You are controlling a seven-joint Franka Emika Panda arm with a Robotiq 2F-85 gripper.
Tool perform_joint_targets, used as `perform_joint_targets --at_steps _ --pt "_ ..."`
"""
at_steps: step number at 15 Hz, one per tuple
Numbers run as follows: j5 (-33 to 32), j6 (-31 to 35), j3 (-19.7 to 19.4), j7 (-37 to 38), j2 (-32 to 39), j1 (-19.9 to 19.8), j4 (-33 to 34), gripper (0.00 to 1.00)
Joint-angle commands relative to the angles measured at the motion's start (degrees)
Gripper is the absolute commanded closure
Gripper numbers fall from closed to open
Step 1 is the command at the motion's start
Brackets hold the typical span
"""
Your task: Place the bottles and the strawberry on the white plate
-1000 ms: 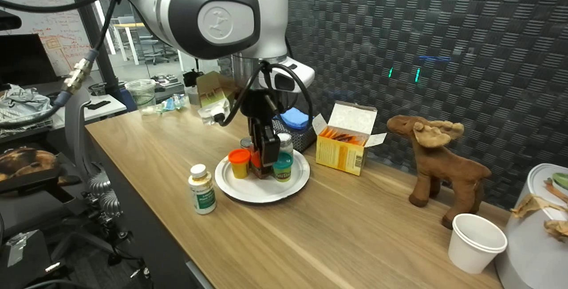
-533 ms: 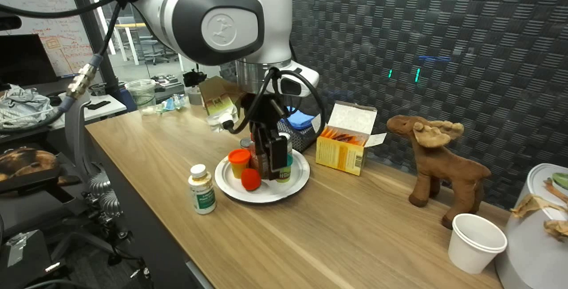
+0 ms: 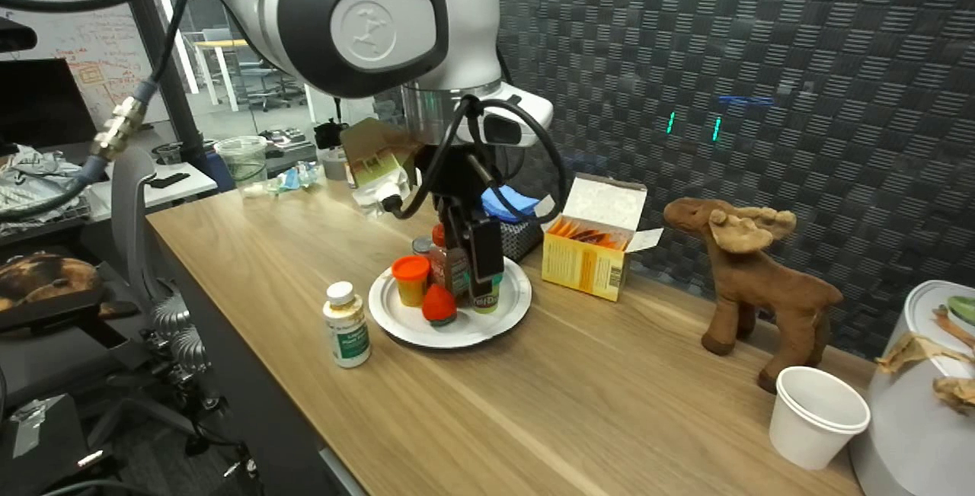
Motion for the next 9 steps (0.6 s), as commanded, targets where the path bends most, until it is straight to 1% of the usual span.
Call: perform_joint_targets --at_steps 1,2,4,6,9 --pt "-2.21 0.31 0.17 2.19 -8.13 0.84 -5.45 0.00" --pt "-1.82 -0.40 0.75 1.85 -9.86 1.01 -6.46 0.00" --pt "-3.47 -1.77 1.97 3.89 -13.63 1.91 -9.24 0.00" --pt "-3.15 -4.51 3.90 5.02 -16.56 2.72 -11.59 0.00" --pt "-3.41 -6.85 6.69 8.62 -18.90 3.61 -14.44 0.00"
